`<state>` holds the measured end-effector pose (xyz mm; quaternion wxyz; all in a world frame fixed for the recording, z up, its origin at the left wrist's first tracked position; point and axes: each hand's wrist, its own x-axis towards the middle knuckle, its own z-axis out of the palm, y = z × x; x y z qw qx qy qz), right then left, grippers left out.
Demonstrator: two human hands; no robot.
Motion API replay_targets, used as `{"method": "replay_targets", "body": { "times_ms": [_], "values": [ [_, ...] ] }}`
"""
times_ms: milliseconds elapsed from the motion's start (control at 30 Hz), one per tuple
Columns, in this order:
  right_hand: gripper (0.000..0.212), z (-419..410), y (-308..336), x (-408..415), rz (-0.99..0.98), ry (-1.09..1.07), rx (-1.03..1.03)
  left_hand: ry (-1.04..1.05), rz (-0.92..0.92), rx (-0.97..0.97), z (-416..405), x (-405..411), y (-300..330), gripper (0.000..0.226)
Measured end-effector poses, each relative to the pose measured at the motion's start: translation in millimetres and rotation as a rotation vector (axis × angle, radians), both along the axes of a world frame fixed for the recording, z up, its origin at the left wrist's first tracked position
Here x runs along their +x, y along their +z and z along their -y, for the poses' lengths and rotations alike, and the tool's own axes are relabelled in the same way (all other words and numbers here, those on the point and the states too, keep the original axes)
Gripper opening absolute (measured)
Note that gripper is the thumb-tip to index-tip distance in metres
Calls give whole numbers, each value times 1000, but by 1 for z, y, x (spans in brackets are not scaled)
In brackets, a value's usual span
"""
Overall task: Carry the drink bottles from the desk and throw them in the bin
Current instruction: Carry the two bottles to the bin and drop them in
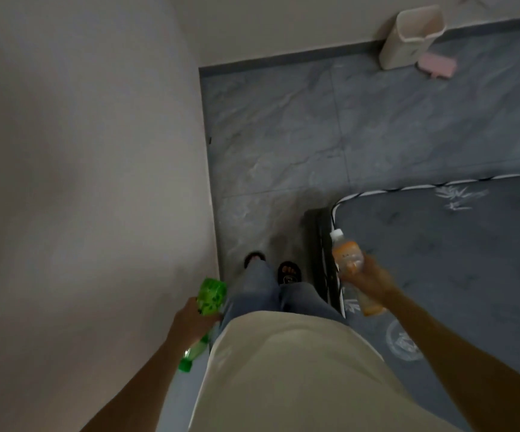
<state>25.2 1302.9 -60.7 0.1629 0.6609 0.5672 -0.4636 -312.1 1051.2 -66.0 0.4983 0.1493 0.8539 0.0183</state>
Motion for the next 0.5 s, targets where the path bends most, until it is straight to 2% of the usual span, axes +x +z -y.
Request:
{"method": "replay_targets", "body": {
  "times_ms": [233,367,400,500],
  "values": [
    [75,-118,-4,-78,-48,32,60,25,53,-84,-74,-61,-4,59],
    [74,-156,-9,-99,-15,-24,18,-91,94,-45,-162,-107,-4,32],
    [70,-163,-10,-101,-33,-58,13,-122,103,-35,-189,-116,-2,34],
    [49,-177,-10,-98,-92,-192,16,-244,119,7,-274,-134,8,59]
  ]
}}
